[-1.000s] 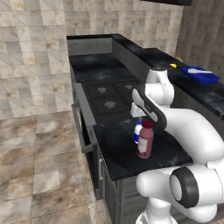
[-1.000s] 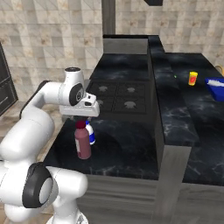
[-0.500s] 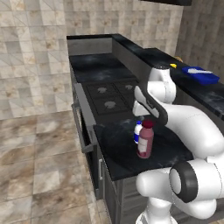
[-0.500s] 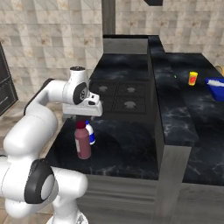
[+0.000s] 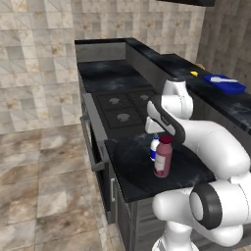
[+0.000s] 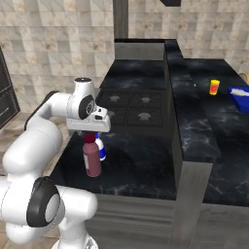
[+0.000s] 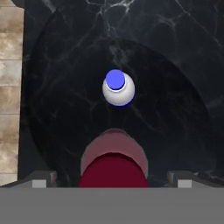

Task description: Place the drinks on the dining counter in a tight cluster.

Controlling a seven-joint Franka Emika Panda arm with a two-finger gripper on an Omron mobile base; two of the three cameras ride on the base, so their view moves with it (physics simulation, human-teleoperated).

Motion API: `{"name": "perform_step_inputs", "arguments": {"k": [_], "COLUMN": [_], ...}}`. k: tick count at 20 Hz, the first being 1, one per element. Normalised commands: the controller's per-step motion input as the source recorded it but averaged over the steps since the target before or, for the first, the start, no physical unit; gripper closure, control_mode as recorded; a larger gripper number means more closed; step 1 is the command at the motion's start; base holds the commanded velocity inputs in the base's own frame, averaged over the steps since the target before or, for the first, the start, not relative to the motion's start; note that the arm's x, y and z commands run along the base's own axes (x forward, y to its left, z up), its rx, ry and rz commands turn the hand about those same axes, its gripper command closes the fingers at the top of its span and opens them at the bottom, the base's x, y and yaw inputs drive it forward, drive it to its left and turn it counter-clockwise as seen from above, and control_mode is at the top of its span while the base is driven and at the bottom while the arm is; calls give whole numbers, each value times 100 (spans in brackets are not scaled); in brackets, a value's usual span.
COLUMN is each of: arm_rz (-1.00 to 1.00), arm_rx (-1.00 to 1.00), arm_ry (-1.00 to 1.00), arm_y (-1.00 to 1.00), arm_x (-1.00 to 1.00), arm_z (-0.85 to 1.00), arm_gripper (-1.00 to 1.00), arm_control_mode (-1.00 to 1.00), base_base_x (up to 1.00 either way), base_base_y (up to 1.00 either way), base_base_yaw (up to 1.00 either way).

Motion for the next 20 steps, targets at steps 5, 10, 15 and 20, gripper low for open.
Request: {"name": "perform_step_inputs", "arguments": {"k": [5,10,15,20], "arm_rz": [0,0,0,0], "arm_rx": [0,0,0,0], "arm_ry": [0,0,0,0], "arm_y": [0,0,0,0], "arm_x": [-13,0,0,0], "arm_z": [-1,-3,-20,-29], "arm_gripper": [-100,-100,-100,-100], "arm_control_mode": [-100,-100,-100,-100], "base_base_x": [0,0,0,0], "base_base_y": [0,0,0,0], "base_base_yaw": [0,0,0,0]}}
